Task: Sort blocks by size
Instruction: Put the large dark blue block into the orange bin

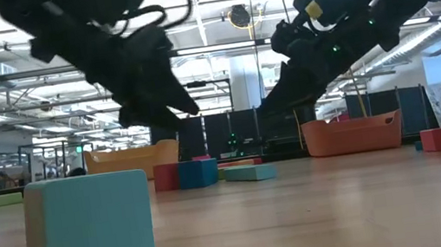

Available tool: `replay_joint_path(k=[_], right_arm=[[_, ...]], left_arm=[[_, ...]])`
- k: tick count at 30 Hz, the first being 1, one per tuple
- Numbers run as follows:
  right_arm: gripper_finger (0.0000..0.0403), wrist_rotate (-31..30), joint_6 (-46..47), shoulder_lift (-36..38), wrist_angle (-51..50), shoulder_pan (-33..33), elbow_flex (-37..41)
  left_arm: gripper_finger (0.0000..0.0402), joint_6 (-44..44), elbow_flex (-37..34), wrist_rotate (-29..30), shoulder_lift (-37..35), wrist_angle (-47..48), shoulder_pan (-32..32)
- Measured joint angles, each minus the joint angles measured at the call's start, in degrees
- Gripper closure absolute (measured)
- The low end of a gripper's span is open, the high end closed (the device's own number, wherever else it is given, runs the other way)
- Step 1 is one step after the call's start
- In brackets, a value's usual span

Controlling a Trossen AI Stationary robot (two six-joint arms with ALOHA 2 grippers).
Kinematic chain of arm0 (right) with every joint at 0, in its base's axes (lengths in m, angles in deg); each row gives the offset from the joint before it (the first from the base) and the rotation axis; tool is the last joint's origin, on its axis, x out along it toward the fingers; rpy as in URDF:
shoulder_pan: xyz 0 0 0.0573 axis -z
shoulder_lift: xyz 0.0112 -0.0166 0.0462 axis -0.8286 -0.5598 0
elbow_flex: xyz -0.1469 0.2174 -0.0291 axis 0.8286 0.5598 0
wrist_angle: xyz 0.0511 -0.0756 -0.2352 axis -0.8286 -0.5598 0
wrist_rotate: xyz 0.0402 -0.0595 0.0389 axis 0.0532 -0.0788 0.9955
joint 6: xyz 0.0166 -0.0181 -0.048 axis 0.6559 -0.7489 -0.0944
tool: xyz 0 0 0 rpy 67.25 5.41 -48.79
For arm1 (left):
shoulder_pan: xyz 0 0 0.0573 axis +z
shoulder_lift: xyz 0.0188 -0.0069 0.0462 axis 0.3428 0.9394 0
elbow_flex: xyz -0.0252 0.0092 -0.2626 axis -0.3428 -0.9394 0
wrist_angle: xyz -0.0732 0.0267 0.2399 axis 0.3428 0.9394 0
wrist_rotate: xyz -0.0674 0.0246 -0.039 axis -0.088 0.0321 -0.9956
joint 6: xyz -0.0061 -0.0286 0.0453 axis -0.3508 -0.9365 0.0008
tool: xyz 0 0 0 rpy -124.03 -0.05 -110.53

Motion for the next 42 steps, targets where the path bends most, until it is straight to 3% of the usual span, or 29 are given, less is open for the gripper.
replay_joint_path(k=[6, 12, 19, 35, 42], right_arm=[[0.0248, -7.2, 2.4, 0.0, -4.1, -1.8, 0.0], [0.0248, -8.7, 4.0, 0.0, -5.8, -2.4, 0.0], [0.0248, -8.7, 4.0, 0.0, -6.5, -2.4, 0.0], [0.0248, -8.7, 3.6, 0.0, -7.5, -2.4, 0.0], [0.0248, -7.2, 0.1, 0.0, -7.7, -2.5, 0.0]], left_arm=[[0.0119, -11.2, 8.2, 0.4, 6.5, 9.2, -1.2], [0.0145, -18.6, 14.9, 1.5, 11.4, 21.3, -2.1], [0.0159, -19.5, 18.2, 2.5, 14.3, 21.9, -2.3], [0.0164, -20.9, 18.1, 2.0, 18.4, 23.6, -2.8], [0.0247, -14.0, 18.1, 2.0, 18.4, 24.8, -2.8]])
